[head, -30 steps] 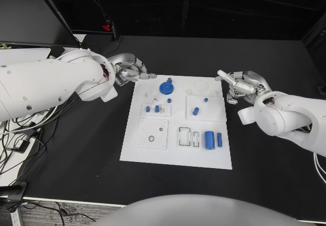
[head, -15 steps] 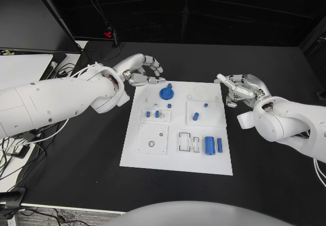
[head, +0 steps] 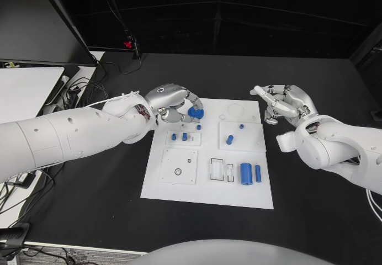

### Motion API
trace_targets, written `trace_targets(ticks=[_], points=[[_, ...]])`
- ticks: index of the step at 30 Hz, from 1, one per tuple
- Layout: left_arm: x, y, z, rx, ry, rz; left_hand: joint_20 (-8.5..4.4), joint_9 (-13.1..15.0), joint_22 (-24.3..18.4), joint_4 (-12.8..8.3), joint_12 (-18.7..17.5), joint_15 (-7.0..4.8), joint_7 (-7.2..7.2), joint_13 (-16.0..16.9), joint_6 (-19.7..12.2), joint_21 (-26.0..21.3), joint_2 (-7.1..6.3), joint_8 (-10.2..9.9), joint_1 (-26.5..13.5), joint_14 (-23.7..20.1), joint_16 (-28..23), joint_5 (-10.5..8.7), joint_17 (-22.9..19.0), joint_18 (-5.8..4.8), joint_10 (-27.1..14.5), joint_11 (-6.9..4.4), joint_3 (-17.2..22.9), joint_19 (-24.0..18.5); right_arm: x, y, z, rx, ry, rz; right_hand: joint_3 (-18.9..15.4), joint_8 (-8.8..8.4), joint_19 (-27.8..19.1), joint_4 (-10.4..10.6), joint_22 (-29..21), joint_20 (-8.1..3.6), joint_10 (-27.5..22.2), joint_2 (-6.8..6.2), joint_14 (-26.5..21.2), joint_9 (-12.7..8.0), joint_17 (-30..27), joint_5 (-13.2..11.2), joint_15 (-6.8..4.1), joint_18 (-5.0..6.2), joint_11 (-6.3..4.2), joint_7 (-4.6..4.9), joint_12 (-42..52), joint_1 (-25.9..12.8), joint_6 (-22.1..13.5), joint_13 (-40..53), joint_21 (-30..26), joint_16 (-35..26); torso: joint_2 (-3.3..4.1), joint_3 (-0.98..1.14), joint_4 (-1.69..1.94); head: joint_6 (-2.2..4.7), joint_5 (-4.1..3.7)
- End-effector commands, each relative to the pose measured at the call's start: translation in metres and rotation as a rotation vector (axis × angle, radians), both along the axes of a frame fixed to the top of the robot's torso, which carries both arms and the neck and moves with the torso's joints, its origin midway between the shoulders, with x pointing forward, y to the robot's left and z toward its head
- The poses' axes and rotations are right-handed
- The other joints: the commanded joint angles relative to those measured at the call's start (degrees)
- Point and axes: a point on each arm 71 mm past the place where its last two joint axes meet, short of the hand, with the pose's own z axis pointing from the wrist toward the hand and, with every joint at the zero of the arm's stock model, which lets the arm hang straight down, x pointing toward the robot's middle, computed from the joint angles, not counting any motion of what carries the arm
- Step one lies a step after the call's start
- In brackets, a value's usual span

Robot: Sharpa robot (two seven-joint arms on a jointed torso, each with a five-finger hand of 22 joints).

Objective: Assemble the parts on the task board

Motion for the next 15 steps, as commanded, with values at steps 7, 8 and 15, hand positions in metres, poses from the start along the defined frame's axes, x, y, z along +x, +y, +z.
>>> trace_targets(ticks=[7,8,15], points=[[-0.003,-0.011,-0.013,0.175,-0.102,-0.100,-0.83,-1.63,15.09,0.01,-2.27,-0.82,-0.51,-3.96,3.55,0.17,-0.94,-2.85,0.86,5.99,0.33,-3.80,15.10,-0.37,2.59,-0.36,1.29,5.97,0.000,0.000,0.002,-0.006,-0.029,0.003,-0.30,0.44,0.31,-0.01,4.73,-0.05,4.08,0.26,6.17,0.06,15.09,-0.28,0.39,-0.27,0.55,0.37,-0.27,0.33,-0.41,13.37,0.23,0.14,0.02,0.07,0.00,-0.07,-0.27],[-0.003,-0.012,-0.013,0.177,-0.104,-0.098,-0.84,-1.75,15.09,0.00,-2.49,-0.82,-0.53,-4.23,3.69,0.17,-1.00,-3.06,1.10,5.99,0.33,-3.81,15.10,-0.37,2.59,-0.35,1.38,5.97,0.000,0.000,0.002,-0.006,-0.027,0.003,-0.30,0.44,0.31,-0.01,4.73,-0.05,4.08,0.26,6.17,0.06,15.09,-0.28,0.39,-0.27,0.55,0.37,-0.27,0.33,-0.41,13.37,0.23,0.14,0.03,0.07,-0.03,-0.08,-0.29],[0.002,-0.021,-0.017,0.211,-0.087,-0.071,-0.91,-2.70,15.09,-0.13,-4.19,-0.65,-0.58,-6.31,4.39,0.17,-0.65,-4.88,4.35,5.99,0.33,-3.91,15.10,-0.37,2.29,-0.20,3.11,5.97,0.000,0.000,0.001,-0.007,-0.016,0.005,-0.31,0.47,0.27,-0.01,4.70,-0.04,4.06,0.27,6.17,0.06,15.09,-0.26,0.39,-0.25,0.55,0.37,-0.28,0.34,-0.41,13.35,0.19,0.14,0.01,0.05,0.00,-0.09,-0.38]])
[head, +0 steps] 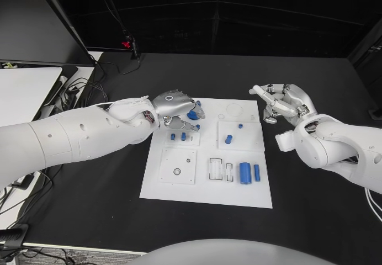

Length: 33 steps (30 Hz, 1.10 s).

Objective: Assemble the parts on the task board

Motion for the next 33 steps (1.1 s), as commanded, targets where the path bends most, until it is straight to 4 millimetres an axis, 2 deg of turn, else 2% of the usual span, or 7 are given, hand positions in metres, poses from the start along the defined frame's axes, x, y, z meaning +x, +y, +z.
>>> trace_targets(ticks=[1,5,11,17,24,33], points=[[0.003,-0.004,-0.003,0.059,0.000,0.020,-0.49,-0.27,15.10,-0.12,-0.53,-0.24,0.00,-0.62,0.52,0.18,0.32,-0.52,1.49,6.02,0.32,-0.32,15.10,-0.38,-0.05,0.34,0.92,5.97,0.000,0.001,0.001,-0.002,-0.003,0.004,-0.31,0.13,0.27,-0.01,4.70,-0.05,4.06,0.28,6.17,0.06,15.10,-0.26,0.39,-0.25,0.55,0.37,-0.28,0.34,-0.41,13.35,0.19,0.14,0.04,-0.02,0.01,0.01,0.01],[0.006,-0.007,-0.004,0.079,-0.020,0.038,-0.47,-0.53,15.10,0.00,-0.97,-0.19,-0.01,-1.24,0.99,0.18,0.54,-0.98,2.45,6.02,0.32,-0.36,15.10,-0.38,0.07,0.34,1.68,5.97,0.000,0.001,0.000,-0.003,0.005,0.006,-0.31,0.17,0.21,-0.01,4.67,-0.04,4.06,0.31,6.17,0.06,15.10,-0.23,0.39,-0.23,0.55,0.37,-0.28,0.36,-0.43,13.35,0.12,0.14,0.04,-0.03,-0.05,-0.15,0.06],[0.011,-0.007,-0.007,0.110,-0.008,0.073,-0.49,-0.69,15.10,0.06,-1.20,-0.26,-0.10,-1.51,1.10,0.18,0.66,-1.30,2.72,6.02,0.32,-0.36,15.10,-0.38,0.16,0.24,2.02,5.97,0.000,0.001,0.000,-0.004,0.011,0.005,-0.31,0.22,0.20,-0.02,4.67,-0.04,4.05,0.35,6.17,0.06,15.10,-0.17,0.40,-0.22,0.55,0.37,-0.28,0.42,-0.46,13.34,0.12,0.14,0.00,0.01,0.04,-0.31,-0.07],[0.013,-0.009,-0.009,0.138,0.018,0.088,-0.59,-0.85,15.10,0.10,-1.41,-0.45,-0.35,-1.78,2.21,0.18,0.71,-1.54,3.54,6.02,0.32,-0.37,15.10,-0.38,1.16,-0.01,2.71,5.97,0.000,0.001,0.000,-0.005,0.013,0.004,-0.31,0.22,0.20,-0.02,4.67,-0.04,4.05,0.35,6.17,0.06,15.10,-0.17,0.40,-0.22,0.55,0.37,-0.28,0.42,-0.46,13.34,0.12,0.14,-0.02,-0.03,0.07,-0.59,-0.15],[0.014,-0.010,-0.010,0.151,0.028,0.084,-0.72,-0.95,15.10,0.14,-1.68,-0.60,-0.52,-1.85,3.50,0.18,0.42,-1.70,3.50,6.02,0.32,-0.37,15.10,-0.38,2.39,-0.19,2.91,5.97,0.000,0.001,0.000,-0.006,0.014,0.002,-0.31,0.28,0.17,-0.03,4.67,-0.04,4.04,0.42,6.17,0.06,15.10,-0.09,0.40,-0.21,0.55,0.37,-0.29,0.50,-0.50,13.33,0.09,0.14,-0.04,0.00,0.03,-0.76,-0.13],[0.015,-0.015,-0.011,0.162,0.036,0.082,-0.88,-1.03,15.10,0.21,-2.26,-0.98,-1.00,-1.91,4.53,0.18,0.69,-1.86,3.57,6.02,0.32,-0.38,15.10,-0.38,2.84,-0.64,3.35,5.97,0.000,0.000,-0.001,-0.006,0.015,0.002,-0.31,0.28,0.17,-0.03,4.67,-0.04,4.04,0.42,6.17,0.06,15.10,-0.09,0.40,-0.21,0.55,0.37,-0.29,0.50,-0.50,13.33,0.09,0.14,0.01,0.01,0.03,-0.95,-0.11]])
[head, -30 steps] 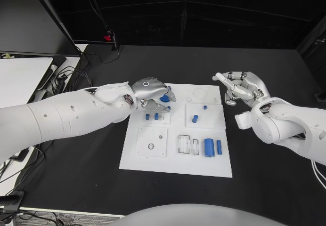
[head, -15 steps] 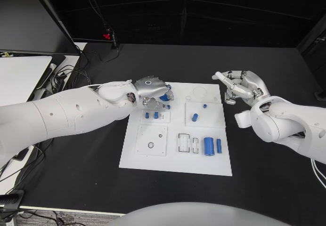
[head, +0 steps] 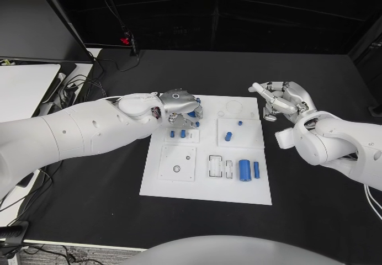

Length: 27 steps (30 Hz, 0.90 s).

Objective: Assemble the parts on the task board

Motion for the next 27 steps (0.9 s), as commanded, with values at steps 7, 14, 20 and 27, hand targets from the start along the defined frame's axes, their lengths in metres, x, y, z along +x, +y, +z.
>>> trace_targets(ticks=[7,14,20,27], points=[[0.0024,-0.0024,-0.0022,0.033,0.024,0.011,-0.66,-0.17,15.10,0.02,-0.99,-0.79,-0.22,-0.07,1.37,0.18,0.83,-0.48,0.78,6.02,0.32,-0.38,15.06,-0.38,0.89,-0.38,1.04,5.98,0.0000,0.0010,0.0010,0.000,-0.004,0.007,-0.30,0.35,0.18,-0.03,4.68,-0.03,4.07,0.21,6.17,0.06,15.10,0.01,0.40,-0.20,0.55,0.38,-0.27,0.27,-0.54,13.36,0.10,0.14,0.04,0.03,0.00,-0.27,-0.03],[0.0037,-0.0031,-0.0041,0.051,0.044,0.018,-0.89,-0.25,15.10,-0.05,-1.64,-1.00,-0.47,-0.08,2.67,0.18,1.33,-0.73,2.13,6.02,0.32,-0.36,15.06,-0.38,2.10,-0.64,2.52,5.98,0.0002,0.0014,0.0009,0.001,-0.004,0.008,-0.29,0.43,0.17,-0.01,4.70,-0.03,4.03,0.34,6.17,0.06,15.10,0.13,0.40,-0.19,0.55,0.37,-0.29,0.32,-0.58,13.31,0.09,0.14,0.04,-0.01,-0.01,-0.45,-0.05],[0.0038,-0.0030,-0.0051,0.061,0.055,0.018,-0.95,-0.26,15.10,-0.02,-1.86,-1.08,-0.55,-0.08,3.15,0.18,1.22,-0.78,2.30,6.02,0.32,-0.36,15.06,-0.38,2.58,-0.74,2.84,5.98,0.0003,0.0012,0.0008,0.000,-0.004,0.007,-0.29,0.43,0.17,-0.01,4.70,-0.03,4.03,0.34,6.17,0.06,15.10,0.13,0.40,-0.19,0.55,0.37,-0.29,0.32,-0.58,13.31,0.09,0.14,0.03,0.01,0.03,-0.61,-0.04],[0.0033,-0.0050,-0.0050,0.060,0.054,0.010,-0.98,-0.27,15.10,0.03,-1.96,-1.09,-0.56,-0.08,3.31,0.18,1.24,-0.83,2.27,6.02,0.32,-0.36,15.06,-0.38,2.78,-0.73,2.97,5.98,0.0005,0.0020,0.0007,0.001,-0.003,0.009,-0.29,0.43,0.17,-0.01,4.70,-0.03,4.03,0.34,6.17,0.06,15.10,0.13,0.40,-0.19,0.55,0.37,-0.29,0.32,-0.58,13.31,0.09,0.14,0.02,0.01,-0.01,-0.76,-0.06]])
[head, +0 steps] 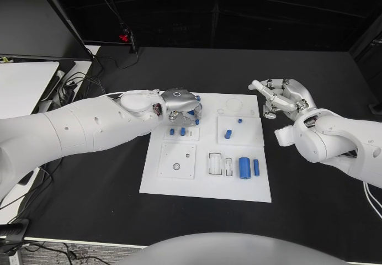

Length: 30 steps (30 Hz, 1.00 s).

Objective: Assemble the parts on the task board

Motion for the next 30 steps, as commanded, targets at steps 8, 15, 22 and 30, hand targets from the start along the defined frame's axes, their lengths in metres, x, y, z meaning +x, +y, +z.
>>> trace_targets(ticks=[8,15,22,30], points=[[-0.0004,-0.0034,-0.0021,0.020,0.018,-0.006,-0.62,-0.23,15.09,0.06,-0.74,-0.19,0.22,-0.06,0.20,0.18,-0.40,-0.64,0.02,6.00,0.32,-0.39,15.07,-0.38,0.43,0.32,0.32,5.98,0.0002,0.0011,0.0009,0.001,-0.004,0.008,-0.29,0.14,0.17,-0.01,4.70,-0.03,4.03,0.34,6.17,0.06,15.10,0.13,0.40,-0.19,0.55,0.37,-0.30,0.32,-0.58,13.31,0.09,0.14,0.00,-0.01,-0.03,-0.13,-0.06],[-0.0004,-0.0050,-0.0028,0.026,0.026,-0.008,-0.62,-0.31,15.09,0.05,-0.99,-0.12,0.34,-0.06,0.10,0.18,-0.54,-0.86,-0.18,6.00,0.32,-0.39,15.07,-0.38,0.40,0.41,0.35,5.98,0.0002,0.0009,0.0007,0.001,-0.002,0.007,-0.29,0.14,0.17,-0.01,4.70,-0.03,4.03,0.34,6.17,0.06,15.10,0.13,0.40,-0.19,0.55,0.37,-0.30,0.32,-0.58,13.31,0.09,0.14,-0.02,0.00,0.03,-0.30,-0.18],[-0.0001,-0.0046,-0.0046,0.043,0.045,0.000,-0.66,-0.14,15.09,-0.02,-1.21,-0.29,-0.03,0.01,1.65,0.18,-0.25,-0.66,0.16,6.00,0.32,-0.40,15.07,-0.38,1.81,0.09,1.24,5.98,0.0002,0.0008,0.0006,0.004,0.001,0.006,-0.32,0.22,0.16,0.00,4.71,-0.03,4.05,0.41,6.17,0.06,15.10,0.22,0.40,-0.19,0.56,0.37,-0.29,0.35,-0.63,13.33,0.09,0.14,0.00,-0.01,0.01,-0.41,-0.21],[0.0001,-0.0033,-0.0050,0.047,0.050,0.000,-0.85,0.27,15.09,-0.07,-1.68,-0.84,-0.78,-0.03,4.31,0.18,0.71,-0.13,0.74,6.00,0.32,-0.39,15.07,-0.38,4.26,-0.59,2.80,5.98,0.0001,0.0001,0.0005,0.007,0.004,0.003,-0.32,0.22,0.16,0.00,4.71,-0.03,4.05,0.41,6.17,0.06,15.10,0.22,0.40,-0.19,0.56,0.37,-0.29,0.35,-0.63,13.33,0.09,0.14,-0.03,-0.01,0.04,-0.44,-0.23]])
